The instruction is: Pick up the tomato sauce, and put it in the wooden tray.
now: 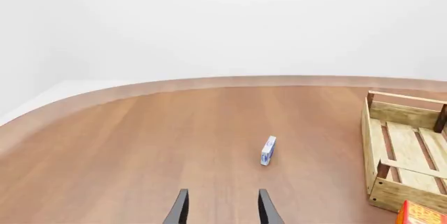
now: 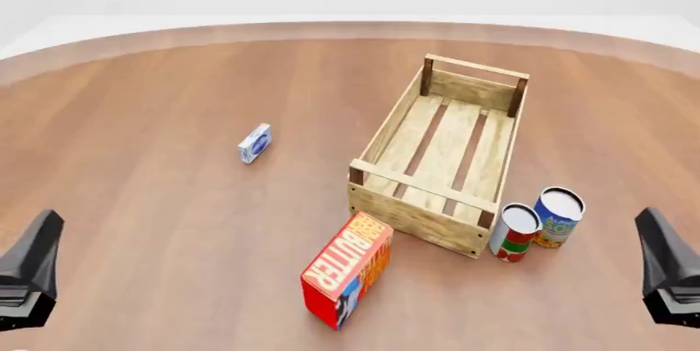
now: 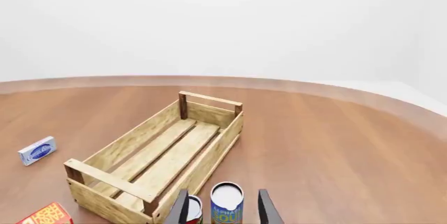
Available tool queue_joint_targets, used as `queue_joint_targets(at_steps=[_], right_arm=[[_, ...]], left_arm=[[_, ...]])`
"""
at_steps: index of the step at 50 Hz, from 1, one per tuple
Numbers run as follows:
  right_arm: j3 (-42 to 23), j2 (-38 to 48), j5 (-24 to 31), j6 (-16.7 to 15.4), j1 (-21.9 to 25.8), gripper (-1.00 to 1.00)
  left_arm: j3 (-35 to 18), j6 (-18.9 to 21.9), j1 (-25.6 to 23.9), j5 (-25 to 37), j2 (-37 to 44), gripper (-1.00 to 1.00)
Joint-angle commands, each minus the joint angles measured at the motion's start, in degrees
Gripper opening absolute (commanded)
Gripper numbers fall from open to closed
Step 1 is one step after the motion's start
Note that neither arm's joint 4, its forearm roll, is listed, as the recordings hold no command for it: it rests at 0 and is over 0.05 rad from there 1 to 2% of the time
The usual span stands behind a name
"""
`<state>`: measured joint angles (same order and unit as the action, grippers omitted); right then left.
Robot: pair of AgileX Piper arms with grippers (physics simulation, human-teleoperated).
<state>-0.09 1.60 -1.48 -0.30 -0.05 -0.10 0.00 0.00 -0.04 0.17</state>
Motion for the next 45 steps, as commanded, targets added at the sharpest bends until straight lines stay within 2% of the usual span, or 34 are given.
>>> queue_joint_targets(at_steps=[1, 15, 27, 45], right_arm=[[-0.2, -1.4, 1.3, 0.3, 0.3, 1.0], [-0.2, -0.9, 2.2, 0.2, 0.8, 1.0], [-0.5, 0.4, 3.9, 1.9, 1.2, 1.0], [-1.6, 8.0, 3.0, 1.3, 3.3, 1.0]], left_arm=[[-0.1, 0.0, 0.0, -0.1, 0.3, 1.0], [-0.1, 0.0, 0.0, -0.1, 0.3, 1.0], [-0.1, 0.0, 0.0, -0.1, 0.3, 1.0], [-0.1, 0.0, 0.0, -0.1, 0.3, 1.0]])
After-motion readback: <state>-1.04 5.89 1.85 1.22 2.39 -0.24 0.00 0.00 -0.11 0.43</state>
